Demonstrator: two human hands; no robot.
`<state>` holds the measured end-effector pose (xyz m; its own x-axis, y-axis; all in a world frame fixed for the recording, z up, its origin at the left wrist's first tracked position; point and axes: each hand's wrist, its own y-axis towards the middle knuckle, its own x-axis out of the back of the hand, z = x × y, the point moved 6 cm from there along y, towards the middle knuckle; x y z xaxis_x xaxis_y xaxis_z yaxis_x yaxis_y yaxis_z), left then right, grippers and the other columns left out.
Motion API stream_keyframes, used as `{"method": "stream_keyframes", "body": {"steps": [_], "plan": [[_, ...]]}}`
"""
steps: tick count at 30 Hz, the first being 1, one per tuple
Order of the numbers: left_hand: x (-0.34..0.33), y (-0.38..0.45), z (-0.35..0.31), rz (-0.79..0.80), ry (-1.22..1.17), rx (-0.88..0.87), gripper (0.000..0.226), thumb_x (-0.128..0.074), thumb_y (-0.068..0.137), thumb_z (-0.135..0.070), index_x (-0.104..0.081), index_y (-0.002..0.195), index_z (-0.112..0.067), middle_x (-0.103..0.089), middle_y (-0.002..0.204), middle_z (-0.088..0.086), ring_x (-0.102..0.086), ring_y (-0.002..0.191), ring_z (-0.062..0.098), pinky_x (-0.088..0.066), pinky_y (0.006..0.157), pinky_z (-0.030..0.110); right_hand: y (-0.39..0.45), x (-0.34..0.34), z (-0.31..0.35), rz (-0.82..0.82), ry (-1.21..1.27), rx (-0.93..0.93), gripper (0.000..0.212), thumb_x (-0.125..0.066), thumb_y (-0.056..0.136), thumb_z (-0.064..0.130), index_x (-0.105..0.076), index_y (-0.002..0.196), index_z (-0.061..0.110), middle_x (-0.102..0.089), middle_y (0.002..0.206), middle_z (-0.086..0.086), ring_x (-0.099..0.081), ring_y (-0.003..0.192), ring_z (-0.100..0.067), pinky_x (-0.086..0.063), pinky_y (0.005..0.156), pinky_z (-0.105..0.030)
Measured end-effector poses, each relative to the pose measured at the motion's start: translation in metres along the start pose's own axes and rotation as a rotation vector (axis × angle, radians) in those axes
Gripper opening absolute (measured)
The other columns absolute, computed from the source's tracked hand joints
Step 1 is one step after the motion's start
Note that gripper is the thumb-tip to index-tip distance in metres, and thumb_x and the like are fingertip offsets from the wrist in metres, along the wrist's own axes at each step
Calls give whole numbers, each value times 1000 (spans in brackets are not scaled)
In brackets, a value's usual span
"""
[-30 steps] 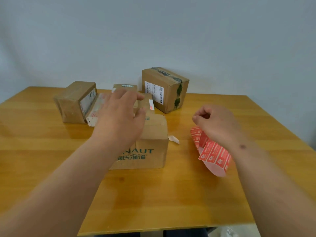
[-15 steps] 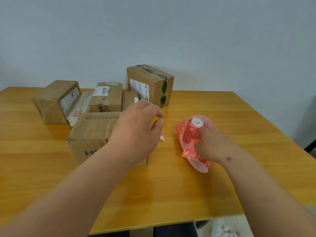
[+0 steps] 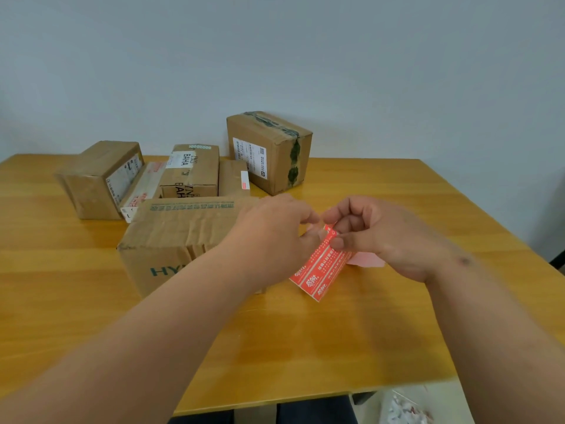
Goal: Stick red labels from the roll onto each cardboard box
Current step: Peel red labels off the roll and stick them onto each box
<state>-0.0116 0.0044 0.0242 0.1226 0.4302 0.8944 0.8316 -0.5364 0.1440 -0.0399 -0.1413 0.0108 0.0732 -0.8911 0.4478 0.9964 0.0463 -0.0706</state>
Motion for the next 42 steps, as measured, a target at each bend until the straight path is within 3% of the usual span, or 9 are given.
{"method": "stream_keyframes", "body": {"steps": [4,8,12,17,25,30,37,42], "plan": [[-9,3,-2,86,-99,13,14,-56,94,-44,-65,92,-33,-66,84,-10,-64,82,8,-54,83,35,-2,-3,4,9,-9,12,38,-80,67,21,-65,100,10,-72,83,-10,-69,83,-27,-50,87,-56],[-7,4,2,54,-316,49,6,-63,91,-36,-62,87,-31,-68,81,-8,-68,74,7,-57,65,24,1,-1,-3,-15,9,-14,21,-78,77,15,-68,95,10,-73,92,-13,-69,93,-33,-49,91,-61],[-3,4,4,59,-316,29,7,-63,91,-32,-59,85,-32,-68,81,-7,-69,74,8,-58,66,24,1,-2,-2,-23,-31,-16,8,-75,80,22,-69,77,20,-73,93,-11,-68,93,-33,-49,90,-61],[2,5,5,101,-262,23,14,-63,89,-39,-63,85,-25,-70,81,-5,-70,75,11,-61,69,29,2,-5,10,5,-110,37,16,-70,85,25,-66,88,9,-72,91,-13,-68,91,-33,-51,84,-55],[0,9,5,91,-242,58,23,-56,95,-35,-63,85,-16,-68,80,-3,-68,74,10,-57,65,22,7,-6,10,46,-151,38,17,-74,80,31,-64,72,20,-73,84,-4,-70,86,-23,-54,82,-49],[0,12,5,99,-264,80,23,-58,94,-36,-65,84,-16,-69,79,-2,-68,73,11,-52,60,18,6,-8,14,56,-208,49,36,-72,66,50,-67,75,16,-73,86,-1,-70,83,-14,-55,79,-38],[-1,14,5,140,-247,79,21,-58,94,-30,-64,86,-12,-68,76,-1,-67,71,11,-50,58,19,9,-8,15,24,-323,31,18,-73,81,29,-69,81,11,-72,82,1,-64,69,-3,-44,54,-15],[-2,14,8,131,-323,119,25,-58,94,-34,-62,82,-12,-68,75,0,-67,69,12,-51,59,22,11,-10,17,18,-326,26,16,-73,81,31,-68,71,20,-73,83,2,-63,68,-3,-46,57,-18]]}}
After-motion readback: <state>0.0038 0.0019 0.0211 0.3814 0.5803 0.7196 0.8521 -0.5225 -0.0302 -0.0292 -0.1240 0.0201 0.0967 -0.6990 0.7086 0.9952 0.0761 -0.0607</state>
